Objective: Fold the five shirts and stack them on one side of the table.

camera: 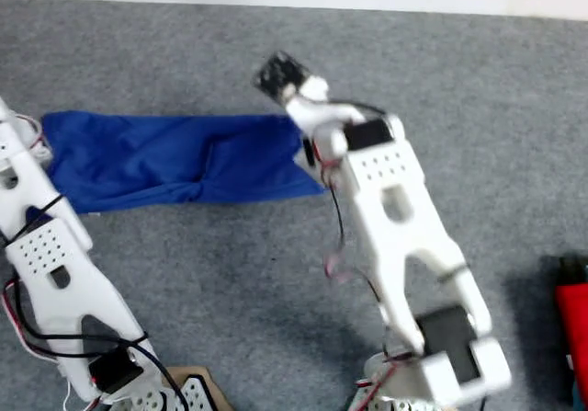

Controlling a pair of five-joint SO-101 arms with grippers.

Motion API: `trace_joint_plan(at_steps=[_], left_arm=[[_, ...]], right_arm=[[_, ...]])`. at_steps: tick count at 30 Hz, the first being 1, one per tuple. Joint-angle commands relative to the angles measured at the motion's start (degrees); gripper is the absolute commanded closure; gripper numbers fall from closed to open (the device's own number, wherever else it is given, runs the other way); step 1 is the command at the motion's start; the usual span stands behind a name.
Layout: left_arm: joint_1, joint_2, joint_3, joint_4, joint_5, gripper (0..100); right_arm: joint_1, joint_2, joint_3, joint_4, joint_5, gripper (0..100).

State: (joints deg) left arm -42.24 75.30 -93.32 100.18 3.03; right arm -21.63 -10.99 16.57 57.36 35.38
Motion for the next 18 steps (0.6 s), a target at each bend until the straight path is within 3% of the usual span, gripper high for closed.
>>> trace_joint_plan(at_steps=[1,5,9,13,18], left_arm=[[-2.86,-5.76,-1.89,0.88,-0.88,86],[-2.33,-8.4,-1.98,0.97,-1.41,77],[-2.24,-10.33,-0.57,1.41,-1.41,80],[-4.0,-12.88,12.97,1.58,-1.67,85],[-3.74,-23.25,30.37,1.49,-5.54,85]], right_arm=[[-1.71,-13.23,13.49,-7.25,1.23,74.3],[-3.38,-20.97,24.57,-10.86,3.52,74.3],[-3.74,-24.75,28.18,-11.12,3.6,74.3],[-3.65,-25.98,29.85,-10.95,3.78,74.3],[-3.91,-26.07,30.37,-11.03,3.78,74.3]])
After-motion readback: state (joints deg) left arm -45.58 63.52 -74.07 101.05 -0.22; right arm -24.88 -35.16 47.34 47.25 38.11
